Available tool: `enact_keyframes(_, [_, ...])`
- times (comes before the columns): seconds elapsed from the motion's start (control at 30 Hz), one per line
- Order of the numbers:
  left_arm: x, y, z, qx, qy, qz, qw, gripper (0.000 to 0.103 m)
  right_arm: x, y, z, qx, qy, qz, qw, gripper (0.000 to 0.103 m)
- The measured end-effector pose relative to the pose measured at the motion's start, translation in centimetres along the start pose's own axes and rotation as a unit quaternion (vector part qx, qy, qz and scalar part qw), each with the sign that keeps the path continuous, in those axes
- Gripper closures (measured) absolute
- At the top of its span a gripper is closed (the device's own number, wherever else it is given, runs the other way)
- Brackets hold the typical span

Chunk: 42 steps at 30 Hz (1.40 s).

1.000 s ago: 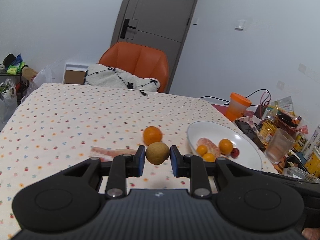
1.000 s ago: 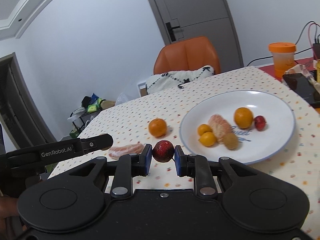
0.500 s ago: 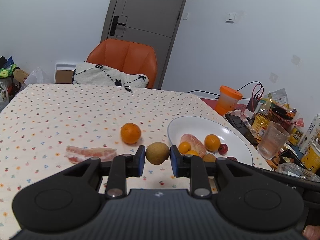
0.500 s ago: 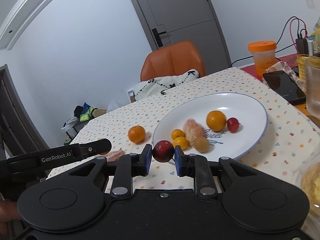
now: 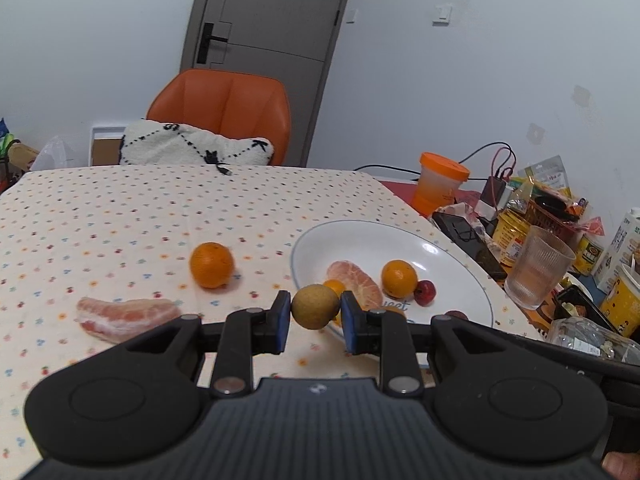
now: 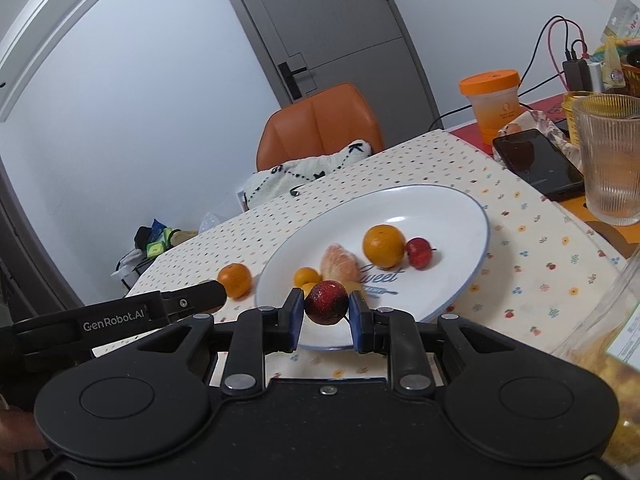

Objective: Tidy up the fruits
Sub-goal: 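Carry the plum to the plate with the right gripper while the left gripper carries the kiwi there, then open the right gripper to drop the plum on the plate while the left gripper drops the kiwi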

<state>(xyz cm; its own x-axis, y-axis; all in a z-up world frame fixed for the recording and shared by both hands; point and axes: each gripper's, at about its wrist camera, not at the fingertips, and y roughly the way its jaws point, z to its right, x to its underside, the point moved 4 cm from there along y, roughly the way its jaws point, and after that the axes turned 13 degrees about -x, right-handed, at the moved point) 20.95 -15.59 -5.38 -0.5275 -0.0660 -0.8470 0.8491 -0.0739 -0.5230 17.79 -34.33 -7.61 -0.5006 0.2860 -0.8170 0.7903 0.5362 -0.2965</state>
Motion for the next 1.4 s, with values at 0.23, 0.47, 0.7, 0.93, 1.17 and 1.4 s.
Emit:
enact_keyframes(0.23, [0.1,1.5,2.1,0.013,0.016,-0.010,0.9997,0.078,-0.6,0.1,1.6,0.011,0.006,0.006,1.000,0.080])
enact_keyframes(0.47, [0.5,3.0,3.4,0.020,0.020,-0.027,0.9992,0.078,-0.7,-0.2,2.3,0.019,0.005,0.013,1.000,0.073])
enact_keyframes(0.7, [0.1,3.0,3.7,0.020,0.013,-0.020,0.9995,0.075,-0.6,-0.6,2.5,0.022,0.006,0.015,1.000,0.070])
enact_keyframes(0.93, [-0.3,2.2,2.2,0.009,-0.001,-0.020,0.9998,0.069,-0.5,-0.7,1.7,0.022,0.006,0.015,1.000,0.065])
enact_keyframes(1.17, [-0.3,0.9,0.2,-0.009,-0.007,-0.013,0.9999,0.050,-0.4,-0.7,0.2,0.017,-0.004,0.015,1.000,0.053])
enact_keyframes(1.4, [-0.5,-0.5,-1.8,-0.029,-0.019,-0.004,0.9994,0.031,-0.2,-0.7,-1.7,0.011,-0.017,0.019,1.000,0.035])
